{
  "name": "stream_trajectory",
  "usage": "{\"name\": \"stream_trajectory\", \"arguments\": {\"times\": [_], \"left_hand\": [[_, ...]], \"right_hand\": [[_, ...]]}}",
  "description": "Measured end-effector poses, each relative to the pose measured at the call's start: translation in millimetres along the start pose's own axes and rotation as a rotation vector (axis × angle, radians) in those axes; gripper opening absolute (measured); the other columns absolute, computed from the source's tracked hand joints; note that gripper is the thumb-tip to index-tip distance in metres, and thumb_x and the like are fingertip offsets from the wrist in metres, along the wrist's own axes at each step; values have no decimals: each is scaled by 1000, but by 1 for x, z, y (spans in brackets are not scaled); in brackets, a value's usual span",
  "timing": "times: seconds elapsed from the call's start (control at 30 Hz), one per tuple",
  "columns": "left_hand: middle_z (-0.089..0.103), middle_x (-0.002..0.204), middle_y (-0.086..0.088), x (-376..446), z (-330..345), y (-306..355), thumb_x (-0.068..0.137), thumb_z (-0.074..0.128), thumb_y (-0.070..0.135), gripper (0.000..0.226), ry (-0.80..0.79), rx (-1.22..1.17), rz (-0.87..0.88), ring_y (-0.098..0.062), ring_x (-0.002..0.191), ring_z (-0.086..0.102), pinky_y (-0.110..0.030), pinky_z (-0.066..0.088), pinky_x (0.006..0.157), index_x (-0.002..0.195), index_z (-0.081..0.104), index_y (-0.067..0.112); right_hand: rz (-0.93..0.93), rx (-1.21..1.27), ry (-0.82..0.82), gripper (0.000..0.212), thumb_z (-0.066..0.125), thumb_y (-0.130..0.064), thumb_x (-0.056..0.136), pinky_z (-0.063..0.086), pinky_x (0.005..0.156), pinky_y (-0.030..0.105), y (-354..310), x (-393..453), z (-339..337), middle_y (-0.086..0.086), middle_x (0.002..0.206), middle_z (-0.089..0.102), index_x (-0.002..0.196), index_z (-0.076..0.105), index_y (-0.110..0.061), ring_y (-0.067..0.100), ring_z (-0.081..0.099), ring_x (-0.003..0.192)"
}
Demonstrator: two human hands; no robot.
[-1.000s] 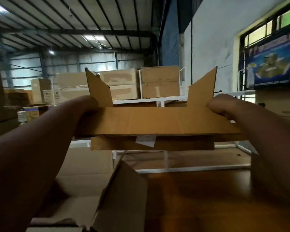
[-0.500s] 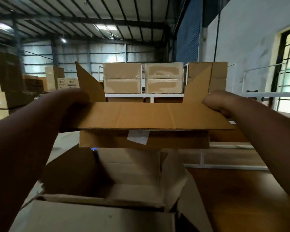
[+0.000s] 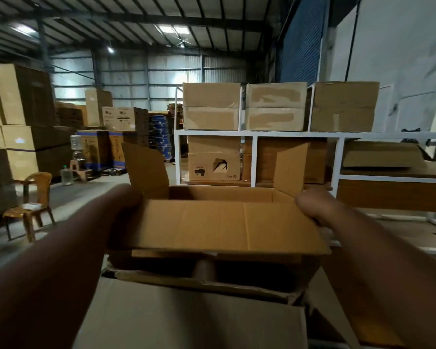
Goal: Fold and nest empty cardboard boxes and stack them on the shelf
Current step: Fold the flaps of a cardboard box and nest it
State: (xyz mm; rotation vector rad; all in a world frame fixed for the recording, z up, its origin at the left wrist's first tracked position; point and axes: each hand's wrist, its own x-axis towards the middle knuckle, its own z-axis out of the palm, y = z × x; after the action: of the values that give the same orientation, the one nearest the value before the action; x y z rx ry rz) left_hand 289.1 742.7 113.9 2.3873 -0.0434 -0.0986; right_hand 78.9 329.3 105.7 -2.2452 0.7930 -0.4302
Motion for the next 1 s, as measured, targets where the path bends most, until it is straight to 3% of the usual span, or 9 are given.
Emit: {"name": "stream_trajectory", "arguments": {"times": [0.07, 0.2, 0.33, 0.47, 0.6, 0.73, 0.83, 0.9, 1.0], "left_hand": [[68, 122, -21, 7, 27, -23, 111, 54, 26, 30, 27, 103, -8, -36, 113, 66, -50, 53, 105, 124, 65, 1], [66, 133, -19, 26, 71, -64, 113, 47, 28, 34, 49, 214, 34, -36, 124, 64, -46, 53, 108, 131, 63, 4], [60, 144, -19, 46, 89, -98, 113, 46, 33, 42, 8, 267, 2, -35, 130, 59, -49, 48, 113, 149, 55, 13], [69, 124, -20, 50, 90, -111, 107, 60, 42, 42, 88, 102, -64, -37, 116, 66, -50, 52, 106, 132, 64, 8], [75, 85, -19, 53, 71, -106, 106, 62, 44, 44, 186, -27, -119, -36, 79, 74, -43, 62, 76, 94, 71, 3], [69, 92, -16, 60, 44, -83, 103, 67, 38, 33, 259, 86, -6, -31, 84, 69, -44, 62, 78, 97, 66, 6], [71, 94, -18, 73, 41, -78, 100, 70, 22, 21, 256, 135, 11, -35, 84, 73, -48, 67, 74, 104, 67, 1], [71, 91, -20, 75, 46, -79, 94, 65, 6, 11, 221, 217, -15, -36, 79, 74, -51, 68, 71, 102, 68, -2], [71, 96, -25, 70, 58, -80, 98, 55, -2, 11, 94, 297, -135, -41, 82, 78, -53, 68, 70, 101, 66, -3]], "right_hand": [[6, -46, -23, 24, 51, -34, 110, 63, 88, 51, 29, 6, 27, 12, 105, 75, 106, 69, -19, 32, 75, 94], [45, -84, -31, 31, 49, -32, 107, 57, 74, 35, 62, -1, 64, 10, 98, 74, 97, 74, -17, 27, 71, 84], [28, -146, -79, 29, 51, -28, 105, 51, 66, 33, 62, -5, 79, 10, 94, 71, 92, 72, -13, 26, 69, 84], [84, -185, -186, 22, 59, -27, 99, 58, 65, 33, 62, -1, 86, 14, 96, 75, 97, 75, -12, 33, 75, 87], [58, -108, -68, 30, 60, -35, 98, 60, 61, 38, 57, 8, 81, 19, 85, 79, 97, 76, -10, 30, 75, 68], [-93, -152, 98, 16, 62, -32, 99, 64, 69, 45, 49, 18, 69, 11, 84, 73, 106, 63, -17, 30, 74, 70], [-131, -122, 201, 40, 63, -27, 101, 52, 59, 36, 54, 20, 74, 7, 91, 68, 137, 49, -22, 26, 67, 73], [-172, -179, 268, 49, 59, -22, 104, 44, 61, 31, 61, 22, 77, 9, 101, 70, 152, 49, -20, 24, 66, 80], [-176, -371, 186, 36, 56, -20, 103, 45, 70, 32, 71, 25, 83, 13, 125, 71, 138, 64, -18, 29, 67, 101]]}}
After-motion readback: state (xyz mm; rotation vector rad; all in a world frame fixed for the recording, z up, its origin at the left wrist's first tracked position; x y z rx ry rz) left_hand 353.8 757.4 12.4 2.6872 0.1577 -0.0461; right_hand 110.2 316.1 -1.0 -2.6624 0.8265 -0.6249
